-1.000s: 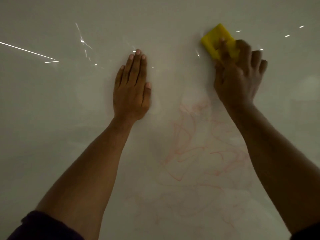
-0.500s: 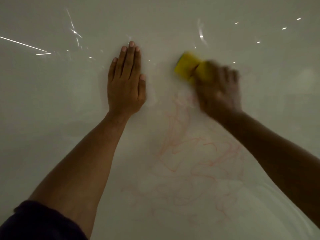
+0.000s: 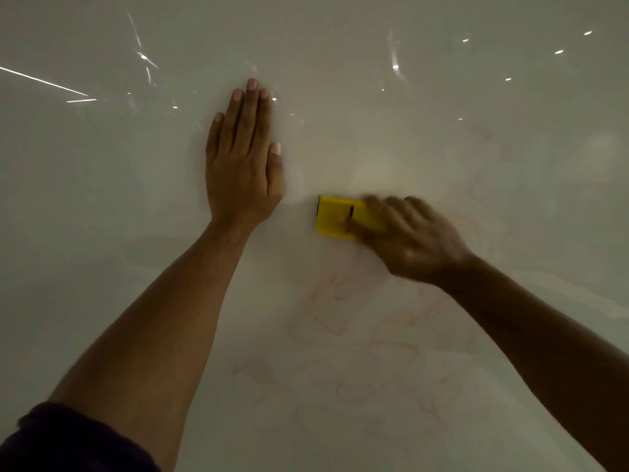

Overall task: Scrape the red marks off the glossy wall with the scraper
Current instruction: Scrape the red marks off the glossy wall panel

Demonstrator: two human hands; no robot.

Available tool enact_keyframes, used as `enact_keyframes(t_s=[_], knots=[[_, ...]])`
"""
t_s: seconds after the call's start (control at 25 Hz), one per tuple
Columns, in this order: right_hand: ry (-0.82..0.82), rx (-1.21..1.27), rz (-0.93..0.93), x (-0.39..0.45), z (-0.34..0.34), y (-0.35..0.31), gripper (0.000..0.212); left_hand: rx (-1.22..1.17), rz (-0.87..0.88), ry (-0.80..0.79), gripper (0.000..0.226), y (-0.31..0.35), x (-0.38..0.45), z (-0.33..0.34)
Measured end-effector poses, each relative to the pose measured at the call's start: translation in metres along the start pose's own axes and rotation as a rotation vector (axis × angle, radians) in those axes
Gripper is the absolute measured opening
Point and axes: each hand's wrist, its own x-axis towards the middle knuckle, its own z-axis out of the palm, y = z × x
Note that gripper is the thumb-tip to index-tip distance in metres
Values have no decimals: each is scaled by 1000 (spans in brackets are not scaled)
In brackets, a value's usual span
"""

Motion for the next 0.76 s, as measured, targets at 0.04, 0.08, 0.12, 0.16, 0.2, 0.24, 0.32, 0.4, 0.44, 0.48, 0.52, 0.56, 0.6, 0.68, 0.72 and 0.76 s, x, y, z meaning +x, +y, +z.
enact_keyframes(t_s=[0.04, 0.08, 0.12, 0.16, 0.2, 0.24, 0.32, 0.4, 0.44, 0.48, 0.52, 0.56, 0.6, 0.68, 0.72, 0.76], knots=[[18, -18, 128, 4, -3, 10, 41, 4, -4, 1, 59, 0, -1, 0], [51, -39, 372, 12, -7, 20, 38, 8, -8, 2, 59, 0, -1, 0], [90, -56, 636, 22, -8, 26, 38, 8, -12, 3, 59, 1, -2, 1], [107, -43, 811, 30, -6, 21, 40, 6, -15, 2, 59, 1, -3, 1], [128, 9, 838, 37, -3, 6, 38, 3, -17, 1, 58, 1, -4, 1], [130, 100, 739, 38, 3, -15, 32, 0, -21, -2, 58, 2, -6, 1], [91, 242, 246, 21, 11, -67, 30, -6, -29, -15, 59, 3, -13, 0], [9, 229, -177, -2, 11, -78, 36, -16, -22, -35, 60, 2, -22, -2], [-1, 209, -217, -4, 10, -66, 38, -18, -13, -41, 60, 2, -25, -3], [15, 194, -138, 1, 11, -51, 38, -17, -6, -42, 60, 1, -27, -3], [44, 164, 22, 10, 11, -34, 37, -13, -1, -43, 60, 0, -28, -3], [69, 110, 227, 24, 10, -13, 35, -10, 1, -44, 59, 0, -28, -3], [94, 63, 453, 39, 10, 9, 35, -7, -1, -47, 59, 0, -29, -2], [176, 24, 824, 78, 8, 32, 45, -5, -3, -44, 59, 0, -29, -2], [199, 54, 888, 98, 10, 31, 49, 2, 2, -39, 58, 0, -29, -2], [194, 92, 809, 111, 14, 24, 50, 5, 5, -32, 58, -1, -29, -2]])
